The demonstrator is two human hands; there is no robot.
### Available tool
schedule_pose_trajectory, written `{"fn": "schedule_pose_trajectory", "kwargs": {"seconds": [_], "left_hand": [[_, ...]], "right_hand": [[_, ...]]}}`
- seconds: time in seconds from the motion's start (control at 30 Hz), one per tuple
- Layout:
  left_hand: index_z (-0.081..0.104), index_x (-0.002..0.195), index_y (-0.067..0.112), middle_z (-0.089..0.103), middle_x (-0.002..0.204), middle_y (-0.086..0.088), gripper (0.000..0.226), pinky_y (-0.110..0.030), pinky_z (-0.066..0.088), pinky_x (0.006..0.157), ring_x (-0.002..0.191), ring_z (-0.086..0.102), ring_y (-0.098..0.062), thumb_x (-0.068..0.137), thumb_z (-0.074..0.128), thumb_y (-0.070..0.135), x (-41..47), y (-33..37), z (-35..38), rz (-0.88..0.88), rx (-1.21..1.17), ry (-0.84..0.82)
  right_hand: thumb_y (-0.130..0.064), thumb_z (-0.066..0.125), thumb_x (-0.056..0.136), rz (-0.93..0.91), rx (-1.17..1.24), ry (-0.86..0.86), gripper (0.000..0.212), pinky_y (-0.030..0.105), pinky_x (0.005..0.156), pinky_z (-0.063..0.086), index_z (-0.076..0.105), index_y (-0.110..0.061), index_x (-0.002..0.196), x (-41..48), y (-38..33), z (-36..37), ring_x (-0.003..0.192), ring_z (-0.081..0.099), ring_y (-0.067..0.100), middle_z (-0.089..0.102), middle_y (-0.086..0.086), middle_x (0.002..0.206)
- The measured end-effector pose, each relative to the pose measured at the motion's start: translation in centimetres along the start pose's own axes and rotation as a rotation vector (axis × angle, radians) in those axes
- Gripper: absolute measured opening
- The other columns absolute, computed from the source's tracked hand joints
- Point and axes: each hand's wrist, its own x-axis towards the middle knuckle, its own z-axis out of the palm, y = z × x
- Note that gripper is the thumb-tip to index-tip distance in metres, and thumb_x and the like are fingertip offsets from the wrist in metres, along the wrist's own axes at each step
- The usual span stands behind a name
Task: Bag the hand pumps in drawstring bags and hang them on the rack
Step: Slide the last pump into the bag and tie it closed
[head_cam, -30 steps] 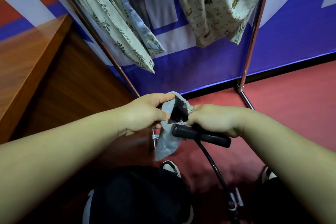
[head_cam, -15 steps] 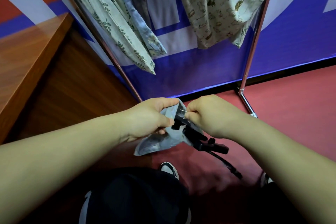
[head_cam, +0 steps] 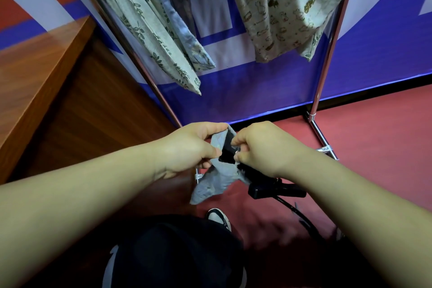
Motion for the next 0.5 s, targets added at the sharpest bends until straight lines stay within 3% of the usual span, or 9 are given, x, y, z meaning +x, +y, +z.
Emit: {"fn": "schedule_pose_trajectory", "kwargs": {"seconds": [0.1,0.17,0.3,0.4,0.47,0.5], "left_hand": [[0.047,0.149,0.022,0.063,0.092,-0.003,0.064,-0.016,0.046,0.050,0.051,0.052,-0.007,0.094,0.053,-0.011,-0.2,0.3,0.1,0.005,-0.022,-0.013],[0.047,0.149,0.022,0.064,0.089,-0.001,0.065,-0.016,0.045,0.049,0.050,0.052,-0.006,0.094,0.051,-0.013,-0.2,0.5,0.1,0.010,-0.030,-0.014],[0.053,0.145,0.023,0.069,0.094,-0.003,0.066,-0.018,0.042,0.047,0.051,0.053,-0.006,0.091,0.048,-0.015,0.0,0.7,-0.3,0.028,-0.066,-0.003],[0.057,0.142,0.022,0.071,0.108,-0.019,0.067,-0.019,0.039,0.043,0.057,0.052,-0.015,0.089,0.044,-0.017,0.0,0.9,-0.4,0.037,-0.135,0.022],[0.060,0.138,0.019,0.067,0.123,-0.027,0.066,-0.021,0.042,0.050,0.071,0.057,-0.026,0.085,0.046,-0.017,0.1,1.0,-0.5,0.045,-0.218,0.032],[0.062,0.136,0.018,0.065,0.126,-0.027,0.067,-0.025,0.045,0.060,0.084,0.059,-0.034,0.079,0.049,-0.015,0.2,1.0,-0.6,0.048,-0.275,0.028]], "right_hand": [[-0.018,0.067,0.082,0.002,0.093,0.009,0.015,0.038,0.075,0.053,0.073,-0.012,0.094,0.0,0.6,-0.5,0.079,0.066,0.020,0.073,0.002,0.079],[-0.015,0.072,0.081,0.084,0.236,0.033,0.018,0.033,0.079,0.055,0.073,-0.017,0.098,-0.2,1.3,-1.4,0.074,0.066,0.007,0.075,-0.004,0.080],[-0.026,0.084,0.077,0.165,0.472,0.039,0.020,0.024,0.073,0.055,0.071,-0.023,0.091,-0.8,3.1,-3.0,0.069,0.064,0.002,0.073,-0.008,0.086],[-0.028,0.081,0.082,0.168,0.593,-0.134,0.018,0.010,0.059,0.041,0.070,-0.021,0.093,-1.6,4.7,-3.4,0.059,0.055,-0.005,0.069,-0.019,0.079],[-0.030,0.078,0.085,0.160,0.625,-0.222,0.017,0.015,0.066,0.040,0.069,-0.022,0.096,-2.0,5.7,-3.4,0.063,0.052,-0.005,0.064,-0.025,0.075],[-0.029,0.078,0.086,0.146,0.629,-0.251,0.016,0.018,0.070,0.040,0.069,-0.022,0.096,-2.1,6.0,-3.3,0.065,0.051,-0.004,0.063,-0.026,0.074]]}}
